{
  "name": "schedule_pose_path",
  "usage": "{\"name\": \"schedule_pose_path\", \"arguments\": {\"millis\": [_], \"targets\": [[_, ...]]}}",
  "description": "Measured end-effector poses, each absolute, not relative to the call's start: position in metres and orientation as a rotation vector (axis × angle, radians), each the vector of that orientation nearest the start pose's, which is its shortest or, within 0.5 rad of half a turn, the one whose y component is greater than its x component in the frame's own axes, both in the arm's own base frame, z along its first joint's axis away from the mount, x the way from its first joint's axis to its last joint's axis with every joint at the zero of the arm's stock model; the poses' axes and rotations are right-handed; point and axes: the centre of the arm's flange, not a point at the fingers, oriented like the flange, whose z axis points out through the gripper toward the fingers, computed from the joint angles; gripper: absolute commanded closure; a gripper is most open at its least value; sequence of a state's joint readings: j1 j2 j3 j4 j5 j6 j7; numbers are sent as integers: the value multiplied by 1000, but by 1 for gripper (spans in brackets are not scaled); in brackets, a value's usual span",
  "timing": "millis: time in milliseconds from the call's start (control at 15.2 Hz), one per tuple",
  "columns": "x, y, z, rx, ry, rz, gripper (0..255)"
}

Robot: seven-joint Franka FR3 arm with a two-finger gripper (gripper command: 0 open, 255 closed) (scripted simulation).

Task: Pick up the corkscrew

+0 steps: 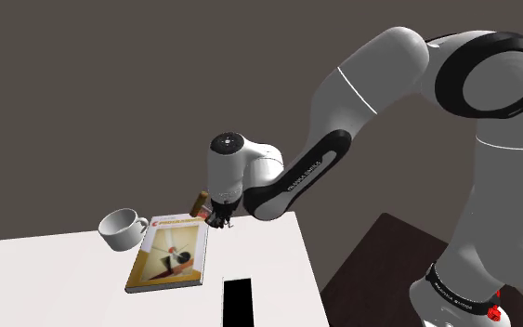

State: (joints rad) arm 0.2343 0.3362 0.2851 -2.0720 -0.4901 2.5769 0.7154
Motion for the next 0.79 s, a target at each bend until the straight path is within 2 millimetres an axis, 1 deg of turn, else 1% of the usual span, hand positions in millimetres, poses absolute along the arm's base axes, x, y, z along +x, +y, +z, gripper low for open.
{"name": "schedule_pose_path", "arguments": {"millis": [594, 792], "targets": [[518, 305, 334, -3161, -278, -427, 255], [520, 305, 348, -3160, -281, -426, 255]]}}
